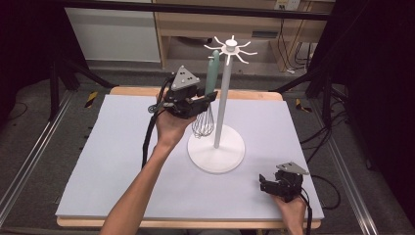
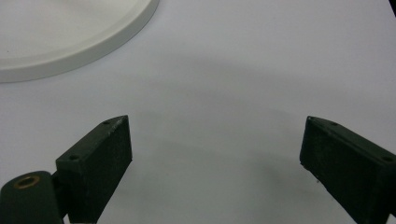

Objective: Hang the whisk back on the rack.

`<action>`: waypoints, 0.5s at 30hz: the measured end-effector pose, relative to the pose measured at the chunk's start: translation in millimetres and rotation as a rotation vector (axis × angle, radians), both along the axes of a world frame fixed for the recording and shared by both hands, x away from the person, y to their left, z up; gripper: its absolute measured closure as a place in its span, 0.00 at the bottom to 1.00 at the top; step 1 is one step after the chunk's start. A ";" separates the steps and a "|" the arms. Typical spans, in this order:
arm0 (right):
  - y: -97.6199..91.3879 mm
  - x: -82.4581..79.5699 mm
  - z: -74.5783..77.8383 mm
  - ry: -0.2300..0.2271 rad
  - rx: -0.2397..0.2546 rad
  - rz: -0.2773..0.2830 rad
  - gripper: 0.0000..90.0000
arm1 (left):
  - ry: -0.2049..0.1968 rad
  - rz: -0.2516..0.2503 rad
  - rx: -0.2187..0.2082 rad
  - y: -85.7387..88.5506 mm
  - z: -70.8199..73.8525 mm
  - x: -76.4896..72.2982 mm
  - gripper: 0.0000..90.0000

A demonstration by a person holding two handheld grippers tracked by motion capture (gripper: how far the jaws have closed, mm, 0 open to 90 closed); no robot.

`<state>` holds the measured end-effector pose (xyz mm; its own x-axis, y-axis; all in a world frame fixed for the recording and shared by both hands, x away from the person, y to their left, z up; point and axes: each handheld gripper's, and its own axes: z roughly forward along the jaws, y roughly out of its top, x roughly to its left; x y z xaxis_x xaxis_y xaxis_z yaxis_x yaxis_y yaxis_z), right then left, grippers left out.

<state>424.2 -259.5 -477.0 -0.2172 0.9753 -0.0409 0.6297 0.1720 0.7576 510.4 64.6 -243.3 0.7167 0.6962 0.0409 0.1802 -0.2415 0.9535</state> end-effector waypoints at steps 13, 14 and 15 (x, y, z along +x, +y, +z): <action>0.2 0.1 0.0 0.003 0.000 -0.002 0.11 | -0.022 -0.001 -0.017 -2.2 -4.0 2.7 0.75; 0.3 0.0 0.1 0.003 0.002 -0.003 0.11 | -0.024 0.000 -0.018 -2.4 -4.2 2.9 0.75; 0.4 0.1 0.1 0.005 0.002 -0.005 0.11 | -0.026 0.000 -0.020 -2.4 -4.2 2.9 0.75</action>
